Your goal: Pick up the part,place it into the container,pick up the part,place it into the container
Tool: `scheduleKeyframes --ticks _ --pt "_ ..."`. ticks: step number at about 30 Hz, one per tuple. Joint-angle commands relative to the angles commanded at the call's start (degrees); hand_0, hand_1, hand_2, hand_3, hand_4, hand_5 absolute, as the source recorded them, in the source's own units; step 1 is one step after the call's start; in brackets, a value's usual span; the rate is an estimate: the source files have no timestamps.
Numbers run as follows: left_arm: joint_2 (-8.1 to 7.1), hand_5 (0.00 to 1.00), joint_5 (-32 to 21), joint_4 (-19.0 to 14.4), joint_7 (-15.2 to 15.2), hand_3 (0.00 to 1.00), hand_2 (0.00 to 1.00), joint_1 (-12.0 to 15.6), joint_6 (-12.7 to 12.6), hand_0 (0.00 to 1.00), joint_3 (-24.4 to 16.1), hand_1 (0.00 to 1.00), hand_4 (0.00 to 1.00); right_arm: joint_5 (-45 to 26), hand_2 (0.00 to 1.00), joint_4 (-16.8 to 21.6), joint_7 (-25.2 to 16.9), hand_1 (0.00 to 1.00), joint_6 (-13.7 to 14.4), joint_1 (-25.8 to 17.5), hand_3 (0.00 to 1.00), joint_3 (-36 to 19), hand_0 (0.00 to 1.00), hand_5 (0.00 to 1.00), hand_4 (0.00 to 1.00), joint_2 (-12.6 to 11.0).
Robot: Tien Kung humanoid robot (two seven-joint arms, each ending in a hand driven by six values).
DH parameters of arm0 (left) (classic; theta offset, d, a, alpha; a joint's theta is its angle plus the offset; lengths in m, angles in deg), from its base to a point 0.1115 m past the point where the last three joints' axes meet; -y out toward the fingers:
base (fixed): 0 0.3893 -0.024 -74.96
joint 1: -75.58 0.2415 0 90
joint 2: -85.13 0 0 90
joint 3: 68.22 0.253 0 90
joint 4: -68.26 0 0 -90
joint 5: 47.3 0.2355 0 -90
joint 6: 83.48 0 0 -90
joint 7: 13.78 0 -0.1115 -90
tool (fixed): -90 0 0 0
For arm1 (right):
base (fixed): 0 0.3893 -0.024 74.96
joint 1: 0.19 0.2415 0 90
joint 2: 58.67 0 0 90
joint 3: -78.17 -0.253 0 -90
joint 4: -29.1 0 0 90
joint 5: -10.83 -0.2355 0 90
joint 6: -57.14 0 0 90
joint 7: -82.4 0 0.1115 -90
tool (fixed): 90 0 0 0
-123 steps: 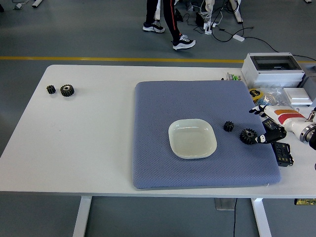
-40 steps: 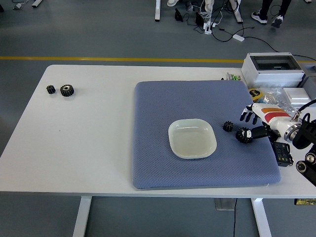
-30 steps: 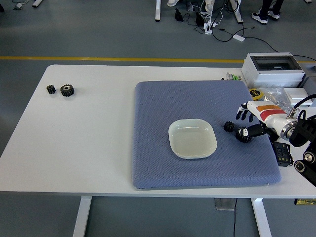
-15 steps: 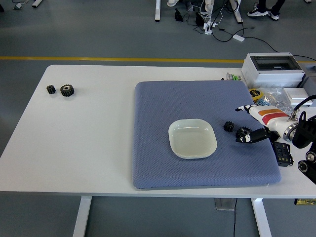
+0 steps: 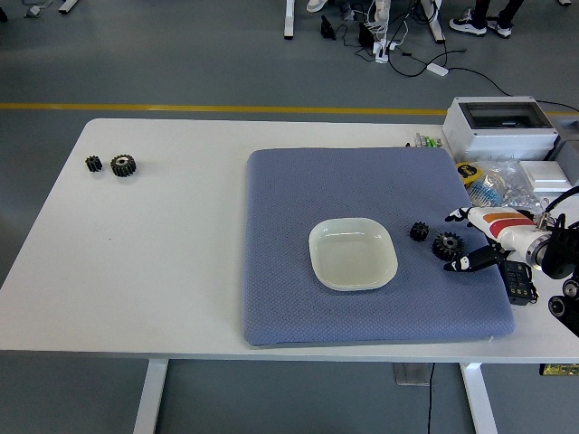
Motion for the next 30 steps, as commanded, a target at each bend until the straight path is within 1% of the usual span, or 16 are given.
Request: scheduleKeyframes --ticks 1,7,8,10,13,14,19,20,24,25,26,30 --pt "0.00 0.583 0.1 0.0 0.0 0.555 0.663 0.0 0.0 0.712 0.1 0.686 0.643 -0.5 0.734 -0.4 -0.1 0.653 0.2 0.2 0.719 0.4 0.594 0.406 0.998 0.2" --pt "0.00 0.583 -0.1 0.0 0.1 0.555 0.663 -0.1 0.1 0.712 0.6 0.686 0.643 -2.2 0.734 -0.7 0.3 0.653 1.2 0.5 0.719 1.2 0.594 0.406 0.998 1.0" --pt "0.00 0.582 -0.1 0.0 0.1 0.556 0.662 -0.2 0.1 0.711 0.6 0.687 0.642 -2.3 0.713 -0.7 0.3 0.632 1.2 0.6 0.648 1.2 0.560 0.400 0.998 1.0" --pt "0.00 0.582 -0.2 0.0 0.1 0.556 0.662 -0.2 0.1 0.711 0.7 0.687 0.642 -2.7 0.713 -1.2 0.3 0.632 1.8 0.8 0.648 1.7 0.560 0.400 0.998 1.4" --pt "0.00 0.582 -0.3 0.0 0.1 0.556 0.662 -0.4 0.1 0.711 0.8 0.687 0.642 -3.8 0.713 -3.6 0.0 0.632 3.1 1.2 0.648 2.3 0.560 0.400 0.998 2.3" --pt "0.00 0.584 -0.3 0.0 0.1 0.555 0.662 -0.4 0.0 0.712 0.8 0.686 0.643 -3.9 0.660 -3.9 0.0 0.585 3.2 1.2 0.562 2.3 0.469 0.387 0.918 2.4" --pt "0.00 0.584 -0.6 0.0 0.1 0.555 0.662 -0.4 0.0 0.712 1.0 0.686 0.643 -5.3 0.660 -5.5 -0.9 0.585 5.5 1.0 0.562 2.7 0.469 0.387 0.918 3.1" --pt "0.00 0.582 -0.6 0.0 0.1 0.554 0.663 -0.4 0.0 0.712 1.0 0.686 0.642 -5.4 0.574 -5.6 -1.0 0.504 5.7 1.0 0.525 2.8 0.379 0.358 0.826 3.1" --pt "0.00 0.582 -0.4 0.0 0.2 0.554 0.663 -0.5 0.1 0.712 1.2 0.686 0.642 -7.3 0.574 -7.6 -1.6 0.504 6.6 1.4 0.525 3.9 0.379 0.358 0.826 3.6" --pt "0.00 0.582 -0.4 0.0 0.2 0.554 0.663 -0.5 0.1 0.712 1.2 0.686 0.642 -7.5 0.574 -7.8 -1.6 0.504 6.7 1.4 0.525 3.9 0.379 0.358 0.826 3.6" --pt "0.00 0.582 -0.4 0.0 0.2 0.555 0.663 -0.5 0.1 0.712 1.2 0.686 0.642 -7.7 0.549 -7.9 -1.7 0.479 6.8 1.3 0.512 3.9 0.341 0.357 0.797 3.6" --pt "0.00 0.582 -0.5 0.0 0.2 0.555 0.663 -0.5 0.1 0.712 1.3 0.686 0.642 -8.0 0.549 -7.8 -2.4 0.479 7.6 1.0 0.512 3.8 0.341 0.357 0.797 3.3"
